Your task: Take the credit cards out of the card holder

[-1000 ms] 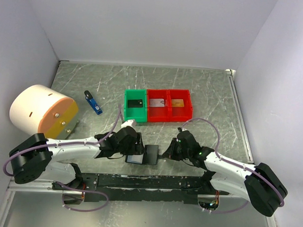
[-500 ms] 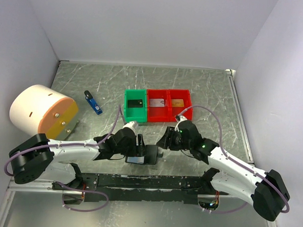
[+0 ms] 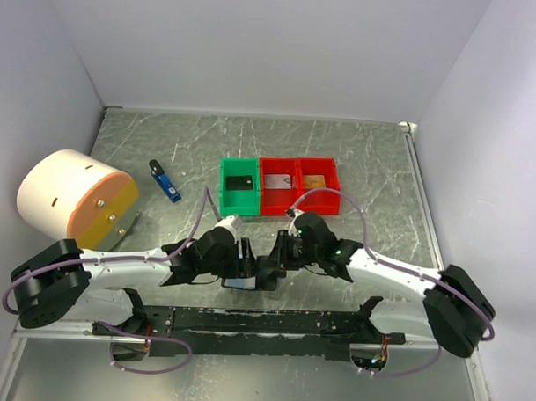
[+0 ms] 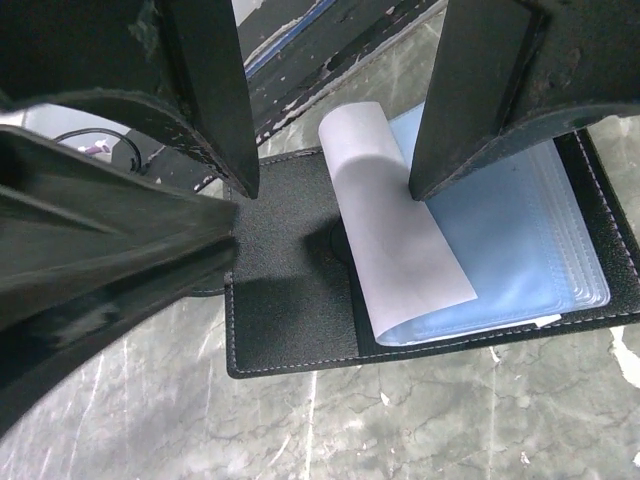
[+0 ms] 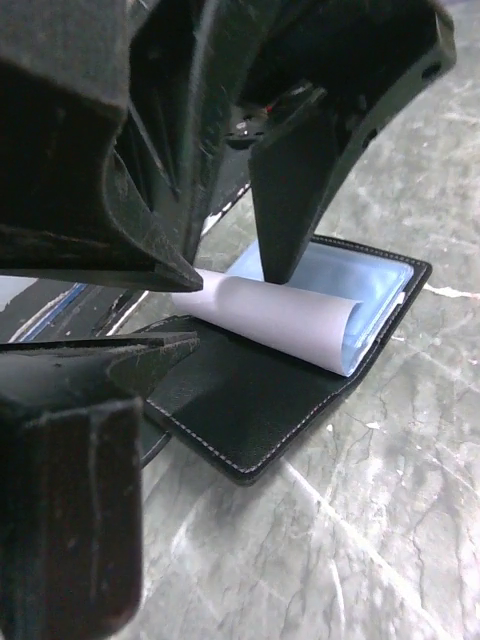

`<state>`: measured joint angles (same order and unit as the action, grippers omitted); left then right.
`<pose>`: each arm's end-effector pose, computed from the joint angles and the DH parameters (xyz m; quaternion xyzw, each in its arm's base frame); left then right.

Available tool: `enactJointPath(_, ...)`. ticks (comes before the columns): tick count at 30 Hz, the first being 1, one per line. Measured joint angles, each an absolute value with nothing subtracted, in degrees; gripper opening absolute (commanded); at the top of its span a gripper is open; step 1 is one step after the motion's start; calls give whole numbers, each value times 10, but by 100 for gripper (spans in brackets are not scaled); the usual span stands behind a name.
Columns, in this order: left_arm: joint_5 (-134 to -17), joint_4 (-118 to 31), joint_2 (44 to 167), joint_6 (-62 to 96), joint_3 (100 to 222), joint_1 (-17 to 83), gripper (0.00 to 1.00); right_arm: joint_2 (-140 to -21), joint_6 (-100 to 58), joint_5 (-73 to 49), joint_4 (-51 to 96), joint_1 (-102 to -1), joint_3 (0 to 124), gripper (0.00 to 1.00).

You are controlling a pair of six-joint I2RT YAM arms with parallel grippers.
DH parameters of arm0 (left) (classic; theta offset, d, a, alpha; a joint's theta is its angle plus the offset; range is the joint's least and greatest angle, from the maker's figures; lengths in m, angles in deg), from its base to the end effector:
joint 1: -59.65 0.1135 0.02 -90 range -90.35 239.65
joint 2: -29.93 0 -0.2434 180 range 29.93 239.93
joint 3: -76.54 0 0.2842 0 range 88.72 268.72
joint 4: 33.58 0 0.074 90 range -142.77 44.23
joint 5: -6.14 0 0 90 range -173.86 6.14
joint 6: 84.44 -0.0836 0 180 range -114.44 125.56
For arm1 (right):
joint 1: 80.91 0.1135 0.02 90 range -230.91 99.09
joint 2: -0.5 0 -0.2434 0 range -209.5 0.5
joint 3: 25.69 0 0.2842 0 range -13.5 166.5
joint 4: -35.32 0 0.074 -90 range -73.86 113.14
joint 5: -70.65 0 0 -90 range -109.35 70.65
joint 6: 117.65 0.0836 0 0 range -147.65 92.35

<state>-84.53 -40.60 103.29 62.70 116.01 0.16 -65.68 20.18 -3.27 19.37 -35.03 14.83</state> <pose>0.1558 -0.2625 0.0850 0.0162 0.9095 -0.3507 0.2227 0.1875 0.2266 0.1106 -0.0419 0.9040 0.3833 0.1844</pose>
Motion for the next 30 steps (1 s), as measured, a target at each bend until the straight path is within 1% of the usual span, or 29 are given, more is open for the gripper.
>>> enactJointPath(4, -840, -392, 1021, 632, 1148, 2, 72, -718, 207, -32, 213, -334, 161, 40)
enactJointPath(8, -833, -385, 1013, 635, 1139, 2, 71, -753, 217, -33, 243, -329, 159, 51)
enactJointPath(14, -820, -376, 1011, 635, 1132, 2, 71, -784, 221, -28, 278, -328, 159, 53)
enactJointPath(17, -813, -368, 1011, 635, 1130, 2, 71, -800, 220, -28, 289, -328, 160, 50)
enactJointPath(21, -802, -337, 1011, 637, 1120, 2, 72, -822, 216, -23, 294, -328, 165, 37)
enactJointPath(24, -800, -338, 1001, 636, 1119, 2, 76, -825, 214, -25, 293, -326, 166, 27)
enactJointPath(25, -802, -347, 992, 634, 1120, 2, 77, -824, 215, -27, 296, -326, 163, 25)
enactJointPath(30, -847, -432, 930, 627, 1134, 2, 82, -814, 225, -32, 316, -329, 134, 23)
